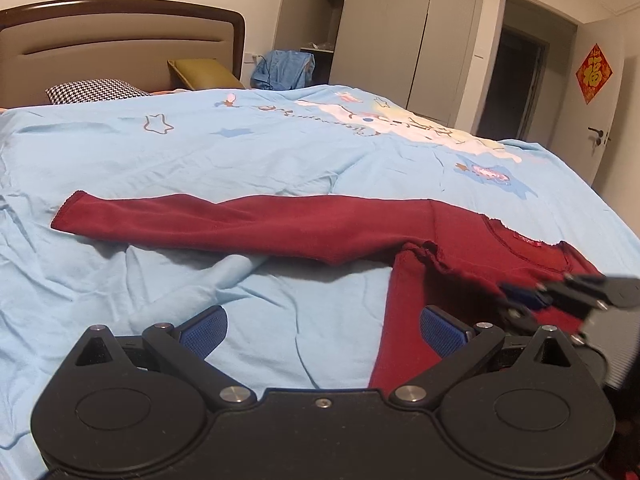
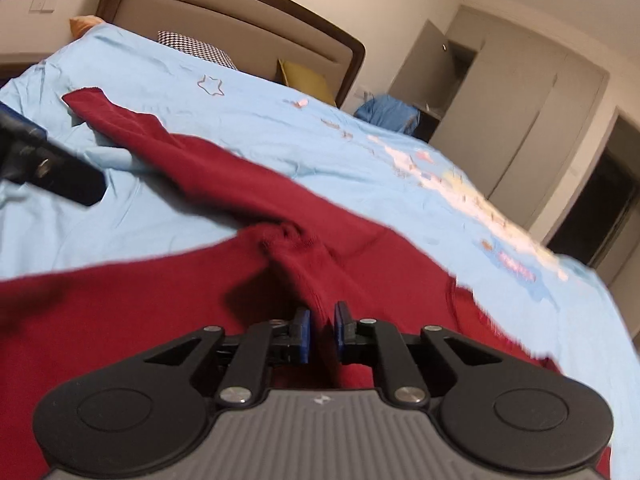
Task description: Fold small clothes
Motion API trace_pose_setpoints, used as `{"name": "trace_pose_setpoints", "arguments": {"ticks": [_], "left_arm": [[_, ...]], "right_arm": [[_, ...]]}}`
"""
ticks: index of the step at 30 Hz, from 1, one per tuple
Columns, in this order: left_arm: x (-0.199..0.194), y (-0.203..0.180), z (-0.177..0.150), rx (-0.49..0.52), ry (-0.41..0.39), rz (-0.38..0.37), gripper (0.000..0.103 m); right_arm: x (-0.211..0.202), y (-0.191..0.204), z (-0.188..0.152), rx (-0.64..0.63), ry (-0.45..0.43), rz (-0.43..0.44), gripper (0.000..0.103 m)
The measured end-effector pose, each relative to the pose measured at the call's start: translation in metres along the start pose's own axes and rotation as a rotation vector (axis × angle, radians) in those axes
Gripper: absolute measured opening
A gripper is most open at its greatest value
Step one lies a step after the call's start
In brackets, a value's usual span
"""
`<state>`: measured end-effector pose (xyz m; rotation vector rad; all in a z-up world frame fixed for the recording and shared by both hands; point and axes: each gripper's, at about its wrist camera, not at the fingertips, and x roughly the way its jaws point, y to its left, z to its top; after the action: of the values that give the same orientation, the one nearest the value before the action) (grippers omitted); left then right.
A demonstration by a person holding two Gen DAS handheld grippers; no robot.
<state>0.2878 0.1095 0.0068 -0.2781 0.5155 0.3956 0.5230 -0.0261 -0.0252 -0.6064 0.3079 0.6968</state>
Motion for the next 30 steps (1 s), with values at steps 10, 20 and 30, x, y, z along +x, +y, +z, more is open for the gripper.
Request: {"name": "trace_pose_setpoints", "arguments": {"ticks": [10, 20, 30], "left_arm": [[0.038, -0.049, 0.011, 0.082, -0.099, -0.101, 0.102], [0.106, -0.089, 0.01, 0.117, -0.075, -0.092, 0.102], [0.119, -0.09, 0.006, 0.129, -0.031, -0.092, 0.102]], "right_arm": [[-0.063, -0.123, -0.061, 0.358, 0.039, -0.301, 0.076], [-0.047, -0.225, -0.132, 0.775, 0.18, -0.431, 0.053], [-0.071, -0.25, -0.16, 0.891, 0.104, -0.485, 0.008]]}}
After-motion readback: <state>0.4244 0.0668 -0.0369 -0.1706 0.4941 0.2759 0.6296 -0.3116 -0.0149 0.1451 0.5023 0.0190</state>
